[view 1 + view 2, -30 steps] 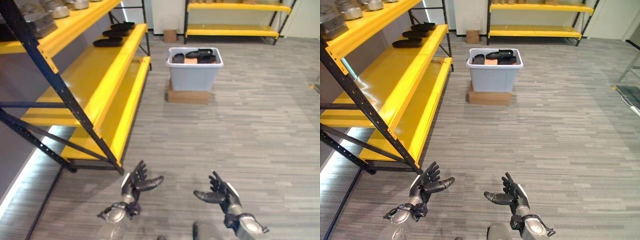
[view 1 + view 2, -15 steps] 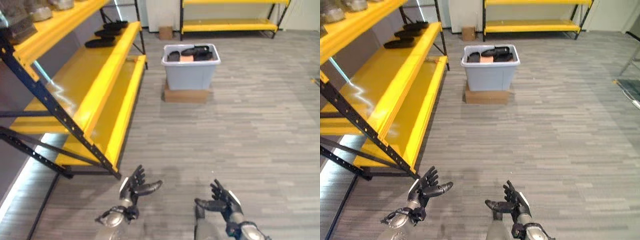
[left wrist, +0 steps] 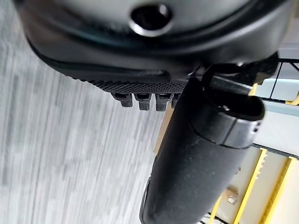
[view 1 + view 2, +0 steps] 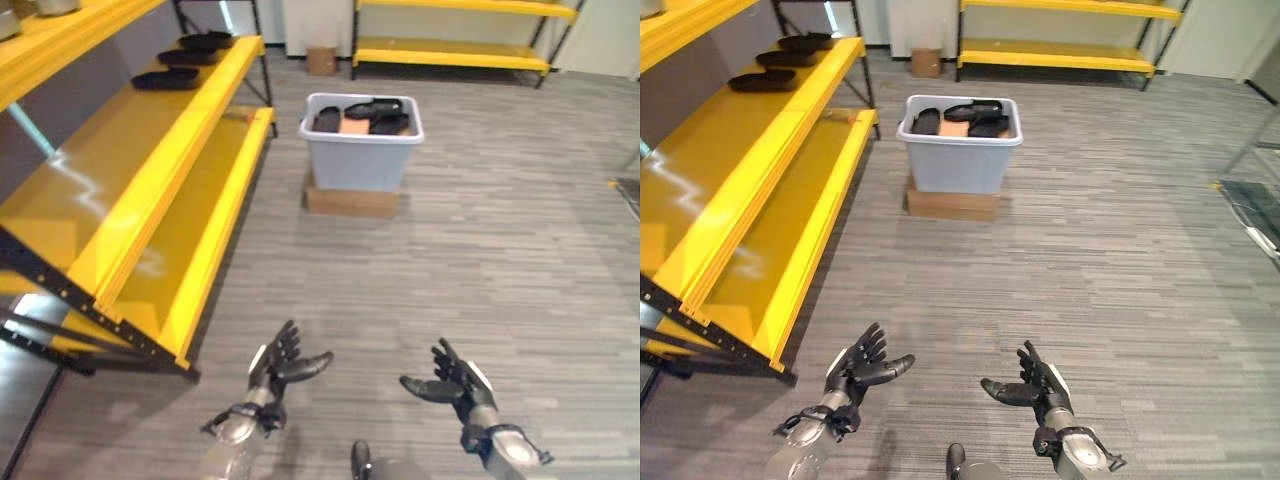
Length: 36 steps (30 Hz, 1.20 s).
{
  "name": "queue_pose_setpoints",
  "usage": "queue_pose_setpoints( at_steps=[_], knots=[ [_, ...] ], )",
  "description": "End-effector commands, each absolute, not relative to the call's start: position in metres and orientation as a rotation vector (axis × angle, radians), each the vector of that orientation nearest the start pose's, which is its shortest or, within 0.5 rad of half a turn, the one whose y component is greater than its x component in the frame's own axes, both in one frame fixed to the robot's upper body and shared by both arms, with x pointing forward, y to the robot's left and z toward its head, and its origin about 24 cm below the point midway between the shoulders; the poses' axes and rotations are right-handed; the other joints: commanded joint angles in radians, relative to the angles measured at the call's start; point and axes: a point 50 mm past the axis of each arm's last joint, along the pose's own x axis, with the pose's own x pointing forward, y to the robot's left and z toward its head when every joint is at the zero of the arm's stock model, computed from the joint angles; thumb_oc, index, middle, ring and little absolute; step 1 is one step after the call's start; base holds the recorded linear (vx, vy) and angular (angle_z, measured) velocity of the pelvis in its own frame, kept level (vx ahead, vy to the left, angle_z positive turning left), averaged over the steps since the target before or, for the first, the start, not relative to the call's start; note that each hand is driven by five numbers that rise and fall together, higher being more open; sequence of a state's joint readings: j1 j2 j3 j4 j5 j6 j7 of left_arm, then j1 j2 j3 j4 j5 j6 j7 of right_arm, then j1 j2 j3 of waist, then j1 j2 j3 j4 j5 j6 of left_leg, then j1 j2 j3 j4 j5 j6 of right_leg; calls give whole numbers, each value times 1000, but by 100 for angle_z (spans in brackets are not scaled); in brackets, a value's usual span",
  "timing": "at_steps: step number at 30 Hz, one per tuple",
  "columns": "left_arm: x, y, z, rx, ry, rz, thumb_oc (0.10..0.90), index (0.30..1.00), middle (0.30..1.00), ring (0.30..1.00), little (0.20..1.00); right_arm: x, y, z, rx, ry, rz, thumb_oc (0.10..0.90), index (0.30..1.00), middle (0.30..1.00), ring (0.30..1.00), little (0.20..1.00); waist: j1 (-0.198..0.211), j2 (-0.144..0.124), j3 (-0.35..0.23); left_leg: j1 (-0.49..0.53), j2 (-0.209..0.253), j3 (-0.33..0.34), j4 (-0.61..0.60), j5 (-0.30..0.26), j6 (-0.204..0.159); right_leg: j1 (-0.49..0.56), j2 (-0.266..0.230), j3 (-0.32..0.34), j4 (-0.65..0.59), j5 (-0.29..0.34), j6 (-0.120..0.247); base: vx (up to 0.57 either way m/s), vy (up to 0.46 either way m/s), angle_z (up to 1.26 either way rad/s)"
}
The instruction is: Move parts from the plastic box to the shelf.
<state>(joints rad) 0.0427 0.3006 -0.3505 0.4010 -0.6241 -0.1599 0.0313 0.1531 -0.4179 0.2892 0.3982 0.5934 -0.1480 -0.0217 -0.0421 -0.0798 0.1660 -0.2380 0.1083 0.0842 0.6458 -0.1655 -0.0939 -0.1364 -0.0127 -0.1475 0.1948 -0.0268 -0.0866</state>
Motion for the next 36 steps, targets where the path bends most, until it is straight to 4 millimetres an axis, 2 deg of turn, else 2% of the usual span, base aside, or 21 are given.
queue_pose_setpoints(
  at_steps=[1, 2, 3, 6, 7, 11, 13, 15, 17, 19, 20, 22, 23, 24, 25, 27, 29, 31, 33, 34, 36],
  knots=[
    [234, 165, -18, -266, 190, -119, 900, 1000, 1000, 1000, 1000, 200, -221, -34, 146, 288, -27, 900, 1000, 1000, 1000, 1000, -10, 5, 16, 34, 13, 82, -320, 170, 63, 31, -42, 40, -23, 0, 112, 236, 64, 33],
    [232, 167, -19, -258, 195, -114, 900, 1000, 1000, 1000, 1000, 199, -220, -35, 141, 292, -25, 900, 1000, 1000, 1000, 1000, 5, 11, 17, 4, 15, 57, -409, 235, 54, 53, -28, 44, -32, -9, 108, 465, 154, 6],
    [231, 171, -20, -248, 197, -104, 900, 1000, 1000, 1000, 1000, 199, -220, -37, 130, 302, -26, 900, 1000, 1000, 1000, 1000, 28, 30, 15, -7, 31, 14, -574, 357, 20, 108, 2, 60, -52, -32, 108, 511, 181, -13],
    [231, 173, -19, -247, 193, -97, 900, 1000, 1000, 1000, 1000, 200, -219, -38, 128, 310, -14, 900, 1000, 1000, 1000, 1000, 37, 35, 7, -1, 36, 16, -614, 385, 14, 145, 3, 73, -57, -50, 112, 347, 136, -40],
    [229, 175, -21, -244, 199, -92, 900, 1000, 1000, 1000, 1000, 196, -213, -43, 143, 335, 7, 900, 1000, 1000, 1000, 1000, 40, 32, -13, 36, 22, 23, -622, 352, 35, 182, -5, 91, -47, -80, 123, 382, 163, -58],
    [231, 177, -17, -245, 183, -85, 900, 1000, 1000, 1000, 1000, 197, -205, -44, 179, 338, 19, 900, 1000, 1000, 1000, 1000, 42, 28, -40, 38, -10, 46, -577, 312, 55, 208, -34, 110, -28, -91, 138, 362, 166, -52],
    [233, 177, -12, -233, 163, -94, 900, 1000, 1000, 1000, 1000, 199, -200, -43, 184, 328, 40, 900, 1000, 1000, 1000, 1000, 45, 19, -45, 43, -39, 54, -534, 257, 82, 202, -63, 118, 40, -85, 158, 287, 173, -9],
    [237, 174, -9, -215, 153, -103, 900, 1000, 1000, 1000, 1000, 203, -191, -43, 195, 323, 59, 900, 1000, 1000, 1000, 1000, 49, 15, -37, 84, -81, 81, -506, 180, 136, 105, -105, 119, 296, 92, 213, 292, 232, -7],
    [240, 174, -7, -209, 146, -102, 900, 1000, 1000, 1000, 1000, 206, -186, -41, 200, 312, 71, 900, 1000, 1000, 1000, 1000, 36, 34, -14, 140, -82, 91, -511, 156, 156, 15, -116, 110, 440, 179, 232, 207, 192, 1],
    [240, 175, -7, -203, 147, -105, 900, 1000, 1000, 1000, 1000, 206, -185, -40, 200, 311, 78, 900, 1000, 1000, 1000, 1000, 30, 41, -3, 161, -82, 93, -511, 144, 160, -18, -115, 103, 484, 168, 229, 154, 116, -3],
    [239, 175, -7, -198, 149, -108, 900, 1000, 1000, 1000, 1000, 204, -185, -42, 194, 321, 79, 900, 1000, 1000, 1000, 1000, 26, 51, 4, 182, -84, 94, -511, 125, 166, -68, -125, 89, 510, 152, 222, 163, 92, 5],
    [238, 176, -9, -198, 158, -110, 900, 1000, 1000, 1000, 1000, 204, -184, -42, 198, 322, 79, 900, 1000, 1000, 1000, 1000, 9, 61, 11, 212, -94, 89, -509, 111, 165, -127, -120, 86, 470, 123, 209, 299, 80, 2],
    [239, 176, -9, -210, 158, -108, 900, 1000, 1000, 1000, 1000, 205, -186, -41, 203, 315, 69, 900, 1000, 1000, 1000, 1000, -4, 58, 8, 242, -113, 92, -509, 83, 155, -149, -141, 73, 291, 97, 199, 376, -2, 0],
    [239, 175, -9, -215, 158, -106, 900, 1000, 1000, 1000, 1000, 205, -187, -40, 199, 312, 63, 900, 1000, 1000, 1000, 1000, -10, 57, 9, 258, -118, 90, -509, 70, 149, -146, -160, 56, 207, 101, 201, 307, -22, 14],
    [239, 175, -9, -216, 158, -106, 900, 1000, 1000, 1000, 1000, 205, -187, -40, 199, 312, 63, 900, 1000, 1000, 1000, 1000, -13, 60, 11, 262, -116, 88, -509, 69, 149, -140, -159, 52, 203, 101, 201, 192, -38, 19],
    [239, 174, -11, -217, 163, -105, 900, 1000, 1000, 1000, 1000, 205, -190, -40, 187, 314, 56, 900, 1000, 1000, 1000, 1000, -23, 58, 5, 299, -124, 84, -515, 54, 132, -135, -176, 48, 20, 137, 218, 276, -72, 32],
    [240, 174, -10, -214, 152, -108, 900, 1000, 1000, 1000, 1000, 205, -191, -39, 179, 308, 58, 900, 1000, 1000, 1000, 1000, -30, 59, 2, 335, -123, 78, -525, 52, 116, -136, -192, 59, -79, 185, 238, 332, -107, 18],
    [238, 175, -11, -210, 150, -100, 900, 1000, 1000, 1000, 1000, 204, -194, -39, 164, 311, 55, 900, 1000, 1000, 1000, 1000, -35, 60, -13, 388, -121, 65, -542, 52, 103, -142, -201, 63, -128, 237, 256, 469, -177, 7],
    [237, 176, -12, -207, 158, -101, 900, 1000, 1000, 1000, 1000, 203, -194, -39, 168, 312, 55, 900, 1000, 1000, 1000, 1000, -32, 61, -24, 408, -113, 53, -547, 57, 94, -123, -191, 59, -136, 219, 251, 318, -140, 18],
    [237, 174, -13, -209, 160, -105, 900, 1000, 1000, 1000, 1000, 203, -195, -41, 167, 322, 57, 900, 1000, 1000, 1000, 1000, -35, 56, -35, 423, -111, 52, -549, 54, 91, -115, -185, 80, -116, 245, 249, 285, -130, 27],
    [240, 170, -11, -226, 152, -107, 900, 1000, 1000, 1000, 1000, 207, -197, -35, 169, 297, 57, 900, 1000, 1000, 1000, 1000, -43, 67, -57, 457, -79, 29, -554, 61, 75, -109, -136, 88, -68, 204, 230, 403, -216, 20]
  ],
)
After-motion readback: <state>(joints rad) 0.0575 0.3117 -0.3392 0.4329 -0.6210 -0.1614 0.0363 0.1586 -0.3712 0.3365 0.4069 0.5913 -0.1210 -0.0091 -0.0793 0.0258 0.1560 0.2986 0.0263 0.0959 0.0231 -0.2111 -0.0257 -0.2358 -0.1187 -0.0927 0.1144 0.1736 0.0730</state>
